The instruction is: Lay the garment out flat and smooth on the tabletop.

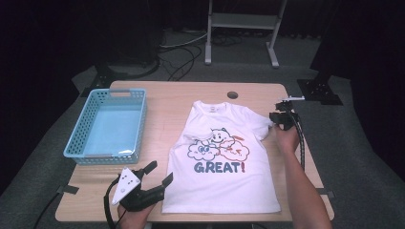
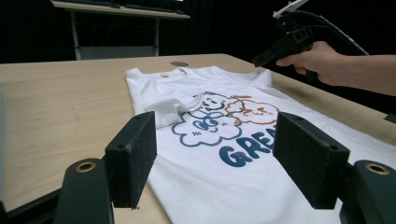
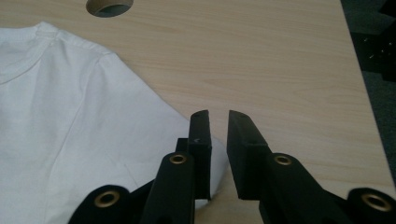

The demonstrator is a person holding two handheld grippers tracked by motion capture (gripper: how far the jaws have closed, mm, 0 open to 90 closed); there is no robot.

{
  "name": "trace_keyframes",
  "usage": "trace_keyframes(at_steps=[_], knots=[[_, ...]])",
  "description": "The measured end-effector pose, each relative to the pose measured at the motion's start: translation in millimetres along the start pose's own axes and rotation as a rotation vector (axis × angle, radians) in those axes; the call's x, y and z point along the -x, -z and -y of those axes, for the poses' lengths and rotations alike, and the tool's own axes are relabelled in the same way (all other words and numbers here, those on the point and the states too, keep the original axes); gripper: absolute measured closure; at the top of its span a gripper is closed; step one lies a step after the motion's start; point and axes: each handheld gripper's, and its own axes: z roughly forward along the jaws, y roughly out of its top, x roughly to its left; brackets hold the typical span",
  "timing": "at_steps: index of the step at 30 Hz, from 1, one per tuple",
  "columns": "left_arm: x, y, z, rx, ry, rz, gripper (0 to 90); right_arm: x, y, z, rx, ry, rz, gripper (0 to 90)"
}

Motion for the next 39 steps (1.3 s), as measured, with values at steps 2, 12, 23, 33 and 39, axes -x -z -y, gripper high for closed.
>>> trace_keyframes(at_steps=[2,12,23,33,39], knots=[[0.7,-0.5,-0.1,0.002,-0.002,0.004,29.9,2.5,5.5,-0.9,0.008,0.001,-0.003,78.7],[8.7,-1.1,-2.9,0.01,-0.018,0.024,29.7,-33.7,39.6,18.6,0.015,0.13,-0.192,78.0],[13.0,-1.3,-4.1,0.011,-0.027,0.033,29.6,-32.3,31.1,44.3,-0.102,0.117,-0.195,77.9],[13.3,-0.8,-5.3,0.018,-0.03,0.035,29.5,-33.1,31.5,44.0,-0.091,0.12,-0.186,75.5],[14.9,-1.6,-5.0,0.016,-0.029,0.039,28.8,-45.4,35.2,37.9,-0.016,0.162,-0.172,72.9]])
